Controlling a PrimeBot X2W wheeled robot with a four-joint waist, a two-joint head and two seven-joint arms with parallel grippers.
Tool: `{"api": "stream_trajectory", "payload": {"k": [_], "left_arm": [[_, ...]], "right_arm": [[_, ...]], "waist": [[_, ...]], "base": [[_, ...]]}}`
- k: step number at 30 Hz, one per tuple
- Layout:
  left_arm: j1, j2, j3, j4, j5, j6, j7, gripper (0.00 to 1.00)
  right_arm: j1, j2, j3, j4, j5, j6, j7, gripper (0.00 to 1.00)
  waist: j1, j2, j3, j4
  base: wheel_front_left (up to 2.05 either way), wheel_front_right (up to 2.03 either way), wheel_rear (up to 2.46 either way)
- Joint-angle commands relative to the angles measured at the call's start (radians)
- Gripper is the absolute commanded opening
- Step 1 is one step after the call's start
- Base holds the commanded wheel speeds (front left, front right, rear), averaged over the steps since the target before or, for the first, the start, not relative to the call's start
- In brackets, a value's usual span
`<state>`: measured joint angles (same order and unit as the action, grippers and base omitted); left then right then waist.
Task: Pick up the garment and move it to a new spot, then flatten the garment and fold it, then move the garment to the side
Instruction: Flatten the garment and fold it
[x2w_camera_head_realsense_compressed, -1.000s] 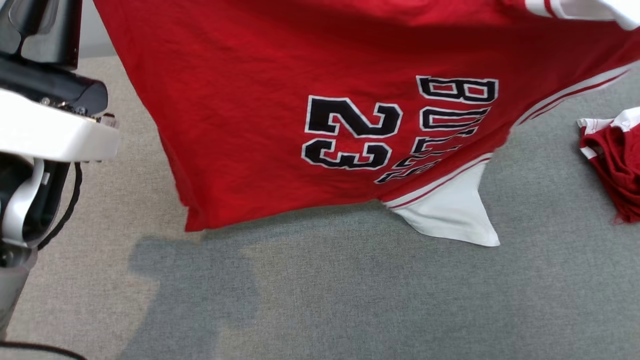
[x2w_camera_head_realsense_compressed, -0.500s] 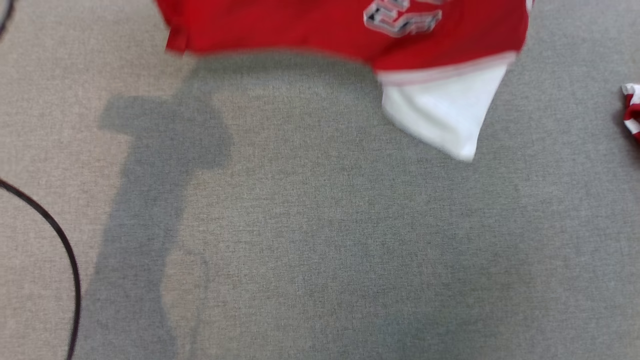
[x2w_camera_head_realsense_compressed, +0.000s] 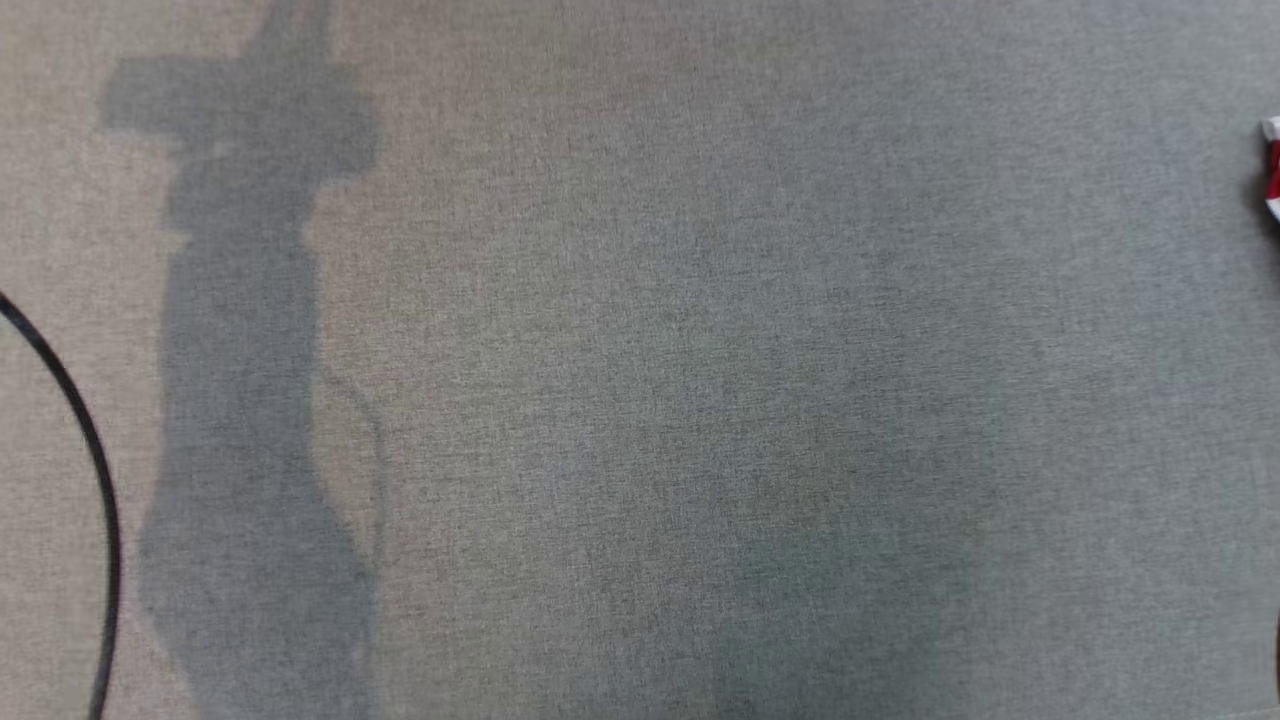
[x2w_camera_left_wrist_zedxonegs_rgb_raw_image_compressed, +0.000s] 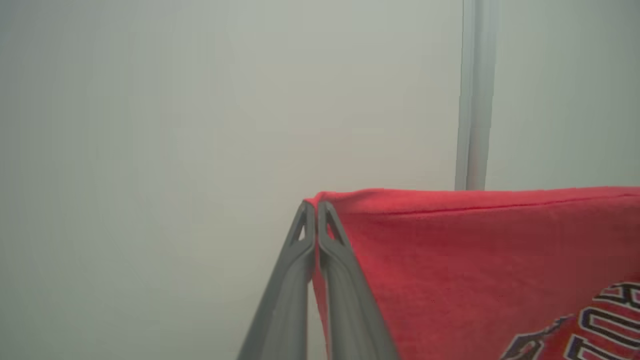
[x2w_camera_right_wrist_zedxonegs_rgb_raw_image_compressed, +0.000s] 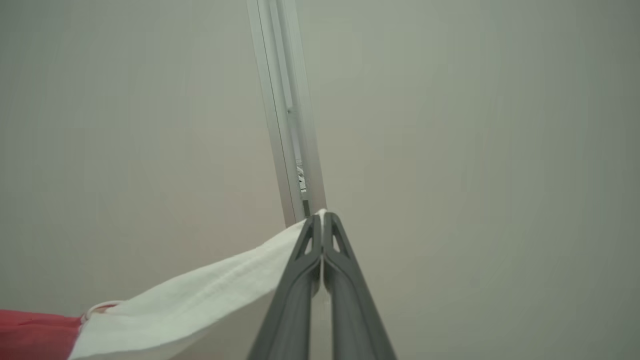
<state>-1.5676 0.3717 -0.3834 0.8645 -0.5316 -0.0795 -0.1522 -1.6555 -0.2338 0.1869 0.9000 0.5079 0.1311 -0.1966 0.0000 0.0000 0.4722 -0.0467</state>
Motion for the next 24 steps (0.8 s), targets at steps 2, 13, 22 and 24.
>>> {"api": "stream_trajectory", "payload": {"k": [2,13,22,24], "left_arm": [[0.034,-0.032,0.005,0.05,-0.039,-0.019,-0.009,0.0],[0.451,-0.119,0.022,0.036,-0.118,-0.037,-0.106,0.0],[0.866,-0.103,0.085,-0.234,-0.1,0.021,-0.112,0.0],[0.913,-0.098,0.087,-0.266,-0.102,0.029,-0.112,0.0]], "right_arm": [[0.043,0.0,0.055,0.024,0.031,-0.001,0.016,0.0],[0.563,-0.093,0.228,-0.201,0.329,0.0,-0.006,0.0],[1.039,-0.138,0.196,-0.45,0.456,0.0,-0.059,0.0],[1.087,-0.138,0.183,-0.475,0.463,0.0,-0.061,0.0]], "waist": [[0.0,0.0,0.028,0.006],[0.0,0.0,0.024,0.026],[0.0,0.0,-0.054,0.025],[0.0,0.0,-0.067,0.024]], "base": [[0.0,0.0,0.0],[0.0,0.0,0.0],[0.0,0.0,0.0],[0.0,0.0,0.0]]}}
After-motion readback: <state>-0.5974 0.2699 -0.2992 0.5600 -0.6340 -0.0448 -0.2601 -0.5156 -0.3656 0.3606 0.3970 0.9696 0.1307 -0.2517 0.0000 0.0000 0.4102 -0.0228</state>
